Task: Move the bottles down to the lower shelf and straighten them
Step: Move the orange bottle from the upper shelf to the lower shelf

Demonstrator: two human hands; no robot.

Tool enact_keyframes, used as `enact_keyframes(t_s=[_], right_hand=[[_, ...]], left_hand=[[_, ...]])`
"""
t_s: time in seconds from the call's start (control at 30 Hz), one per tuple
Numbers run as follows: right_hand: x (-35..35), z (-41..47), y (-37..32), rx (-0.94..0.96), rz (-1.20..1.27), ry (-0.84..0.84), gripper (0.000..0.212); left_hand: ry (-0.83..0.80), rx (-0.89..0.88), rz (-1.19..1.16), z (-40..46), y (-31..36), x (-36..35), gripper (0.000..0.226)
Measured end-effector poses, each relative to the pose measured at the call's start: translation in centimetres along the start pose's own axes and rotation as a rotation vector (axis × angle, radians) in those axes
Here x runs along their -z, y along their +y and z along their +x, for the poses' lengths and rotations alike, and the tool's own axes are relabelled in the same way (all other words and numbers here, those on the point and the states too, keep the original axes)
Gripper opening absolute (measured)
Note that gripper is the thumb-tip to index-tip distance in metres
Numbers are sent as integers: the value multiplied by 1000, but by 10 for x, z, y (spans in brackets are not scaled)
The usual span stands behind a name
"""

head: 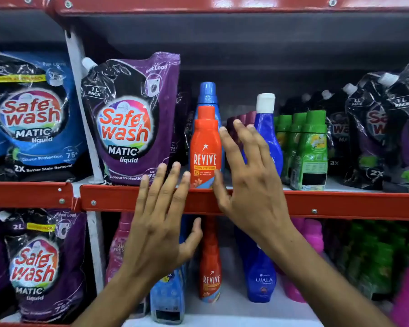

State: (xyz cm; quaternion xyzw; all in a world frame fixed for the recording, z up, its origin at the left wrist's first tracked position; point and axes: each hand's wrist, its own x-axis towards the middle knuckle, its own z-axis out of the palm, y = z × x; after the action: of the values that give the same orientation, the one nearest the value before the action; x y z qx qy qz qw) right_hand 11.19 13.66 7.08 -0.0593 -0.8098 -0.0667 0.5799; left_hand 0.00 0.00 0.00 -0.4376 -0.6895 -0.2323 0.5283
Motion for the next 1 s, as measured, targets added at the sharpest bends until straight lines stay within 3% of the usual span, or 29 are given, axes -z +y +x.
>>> enact_keyframes(t_s=[0.13,0.27,0.33,0.5,0.77,1.0], right_hand=[[-9,16,-12,-138,200,-68,72],[-20,27,-16,-310,289,-153,85],[-26,30,-16,-350,290,-159,82],[-29,32,-14,-369,300,-87,69],[26,22,-14,-312,415,197,68],[46,-66,-15,-370,674,-48,68]], left_hand=[[-47,-34,0,-10,-5,-15,85],[-23,-45,26,-13,-11,-21,84],[-16,-35,26,-14,-10,-23,83],[-6,-28,8,-14,-9,-25,83],[12,-23,-5,-16,-10,-22,80],[28,-3,-21,-14,-8,-23,79]])
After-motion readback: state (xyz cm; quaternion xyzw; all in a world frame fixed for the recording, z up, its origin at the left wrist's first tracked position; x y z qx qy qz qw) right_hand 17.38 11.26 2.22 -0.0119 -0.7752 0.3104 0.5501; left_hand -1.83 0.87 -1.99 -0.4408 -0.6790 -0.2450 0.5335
